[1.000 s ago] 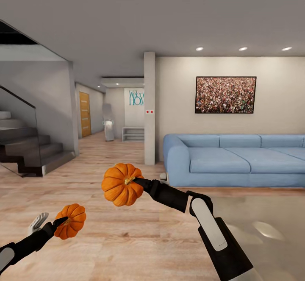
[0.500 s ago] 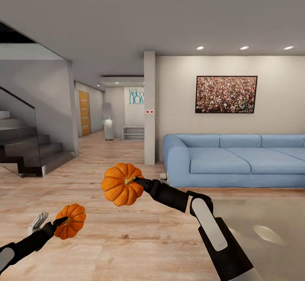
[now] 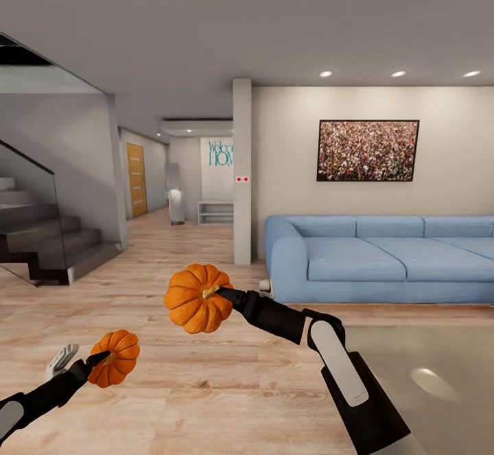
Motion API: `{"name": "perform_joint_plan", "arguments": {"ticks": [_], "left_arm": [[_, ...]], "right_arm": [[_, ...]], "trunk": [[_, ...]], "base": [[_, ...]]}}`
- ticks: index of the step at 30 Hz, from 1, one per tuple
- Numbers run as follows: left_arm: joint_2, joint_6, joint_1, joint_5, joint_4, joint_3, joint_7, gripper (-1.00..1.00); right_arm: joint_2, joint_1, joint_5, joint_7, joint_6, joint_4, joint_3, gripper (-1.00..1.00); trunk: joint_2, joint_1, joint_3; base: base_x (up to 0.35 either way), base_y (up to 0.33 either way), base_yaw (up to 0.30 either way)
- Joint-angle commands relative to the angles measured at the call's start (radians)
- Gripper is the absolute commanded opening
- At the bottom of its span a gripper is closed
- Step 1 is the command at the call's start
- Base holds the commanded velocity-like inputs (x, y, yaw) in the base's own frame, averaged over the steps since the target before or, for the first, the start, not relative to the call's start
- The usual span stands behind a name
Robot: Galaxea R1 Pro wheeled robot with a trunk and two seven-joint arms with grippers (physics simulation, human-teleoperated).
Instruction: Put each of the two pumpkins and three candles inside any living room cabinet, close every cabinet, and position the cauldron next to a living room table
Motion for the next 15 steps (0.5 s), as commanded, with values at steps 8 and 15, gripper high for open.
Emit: {"name": "perform_joint_plan", "arguments": {"ticks": [8, 15], "left_arm": [[0.001, 0.004, -0.001, 0.009, 0.001, -0.005, -0.002, -1.00], [0.001, 0.004, -0.001, 0.009, 0.001, -0.005, -0.001, -1.00]], "right_arm": [[0.000, -0.001, 0.002, 0.002, 0.004, 0.000, -0.001, -1.00], [0.002, -0.001, 0.002, 0.001, 0.004, 0.000, -0.001, -1.00]], "trunk": [[0.056, -0.031, 0.013], [0.105, -0.058, 0.025]], "base": [[0.000, 0.000, 0.000], [0.000, 0.000, 0.000]]}}
